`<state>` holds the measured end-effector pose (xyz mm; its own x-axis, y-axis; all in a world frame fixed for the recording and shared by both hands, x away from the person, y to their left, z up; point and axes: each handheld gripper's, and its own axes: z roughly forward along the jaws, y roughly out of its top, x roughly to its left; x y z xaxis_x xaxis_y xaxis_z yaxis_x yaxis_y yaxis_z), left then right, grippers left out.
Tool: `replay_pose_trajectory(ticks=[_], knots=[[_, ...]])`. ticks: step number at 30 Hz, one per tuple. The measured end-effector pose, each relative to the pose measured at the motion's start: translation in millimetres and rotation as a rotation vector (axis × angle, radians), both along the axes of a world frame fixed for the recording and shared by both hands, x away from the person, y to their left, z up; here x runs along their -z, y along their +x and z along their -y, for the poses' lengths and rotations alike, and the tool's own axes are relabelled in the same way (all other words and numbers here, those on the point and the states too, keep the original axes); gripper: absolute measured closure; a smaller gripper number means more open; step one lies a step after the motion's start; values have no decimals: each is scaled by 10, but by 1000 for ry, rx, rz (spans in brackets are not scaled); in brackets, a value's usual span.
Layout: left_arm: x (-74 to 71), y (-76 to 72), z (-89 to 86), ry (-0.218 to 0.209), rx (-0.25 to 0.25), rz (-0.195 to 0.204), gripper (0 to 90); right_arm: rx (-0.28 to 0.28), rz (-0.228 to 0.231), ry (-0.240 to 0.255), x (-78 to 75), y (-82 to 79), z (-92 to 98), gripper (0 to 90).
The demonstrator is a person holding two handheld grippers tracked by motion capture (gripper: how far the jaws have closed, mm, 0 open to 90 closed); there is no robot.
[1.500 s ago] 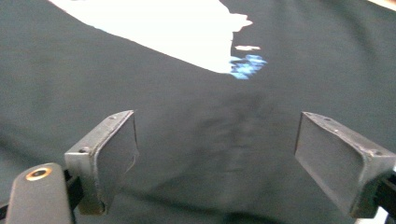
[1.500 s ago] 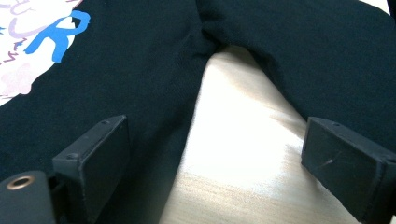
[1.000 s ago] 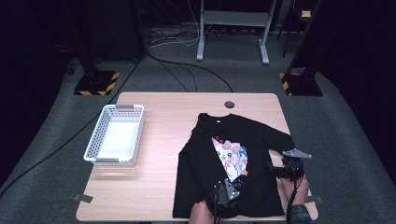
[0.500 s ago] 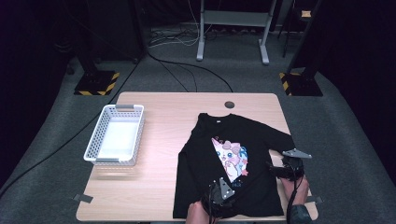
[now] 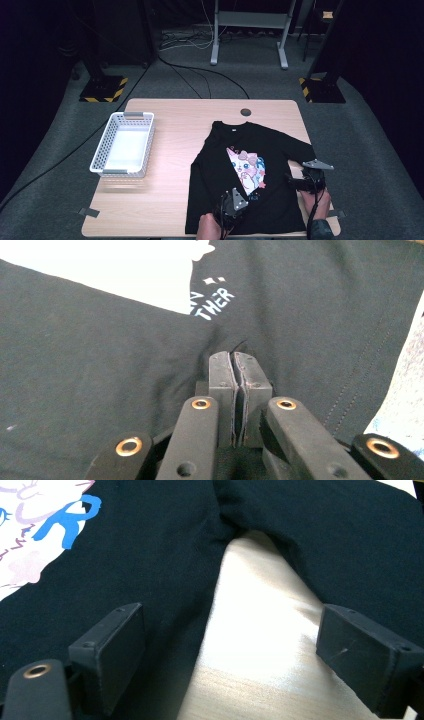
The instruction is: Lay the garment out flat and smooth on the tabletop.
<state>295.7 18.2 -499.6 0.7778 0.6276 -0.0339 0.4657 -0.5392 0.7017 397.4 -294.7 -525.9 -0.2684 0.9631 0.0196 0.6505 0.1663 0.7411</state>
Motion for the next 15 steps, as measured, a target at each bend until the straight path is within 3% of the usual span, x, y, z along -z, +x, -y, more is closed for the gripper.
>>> replay_pose_trajectory(ticks=[7,15], knots=[[-73,26,-214,-59,-38,24,877,0,0,0,0,0,0,116],[-174,86,-610,-134,-138,54,878,0,0,0,0,0,0,116]])
